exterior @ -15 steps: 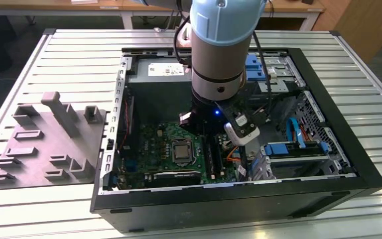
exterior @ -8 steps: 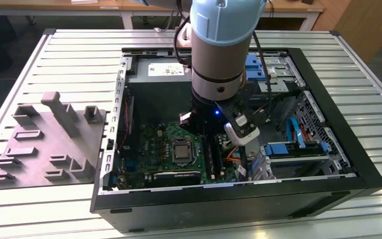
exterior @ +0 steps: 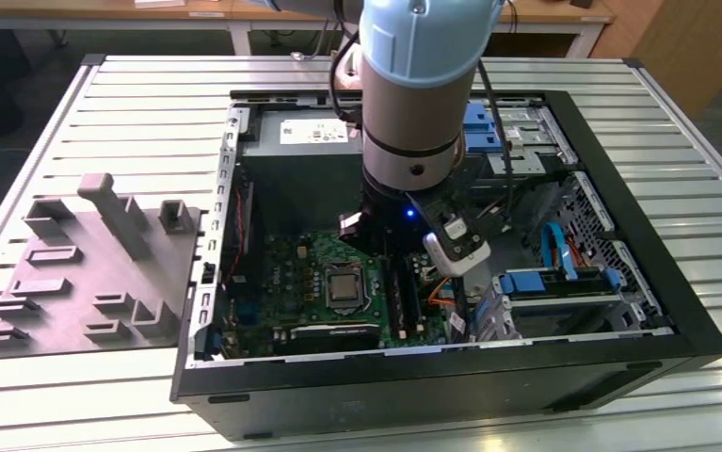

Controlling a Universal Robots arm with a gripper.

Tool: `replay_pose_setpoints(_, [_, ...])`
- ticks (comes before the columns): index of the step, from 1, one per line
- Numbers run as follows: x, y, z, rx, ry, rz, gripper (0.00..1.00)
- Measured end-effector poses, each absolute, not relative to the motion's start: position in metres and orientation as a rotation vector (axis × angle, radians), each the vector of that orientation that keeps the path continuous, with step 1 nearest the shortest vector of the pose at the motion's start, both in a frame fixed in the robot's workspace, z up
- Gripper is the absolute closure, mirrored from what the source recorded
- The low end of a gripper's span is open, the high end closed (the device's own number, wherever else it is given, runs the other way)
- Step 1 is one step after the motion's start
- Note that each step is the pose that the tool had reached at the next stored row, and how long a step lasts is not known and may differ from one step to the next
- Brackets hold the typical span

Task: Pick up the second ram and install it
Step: 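Insert the second ram into the second slot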

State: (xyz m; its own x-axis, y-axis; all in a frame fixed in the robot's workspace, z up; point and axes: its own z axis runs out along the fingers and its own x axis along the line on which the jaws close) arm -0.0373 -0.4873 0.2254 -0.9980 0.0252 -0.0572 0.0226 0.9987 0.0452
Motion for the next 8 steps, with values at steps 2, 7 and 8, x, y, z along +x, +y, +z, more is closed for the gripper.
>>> replay_pose_setpoints(2, [-0.0373,-0.4873,0.2253,0.037,3.083,0.068,0.89])
replay_pose_setpoints(7, [-0.0373,-0.4873,0.2238,0.038,3.083,0.068,0.89])
replay_pose_setpoints(8, [-0.0373,-0.4873,0.2237,0.038,3.083,0.068,0.89])
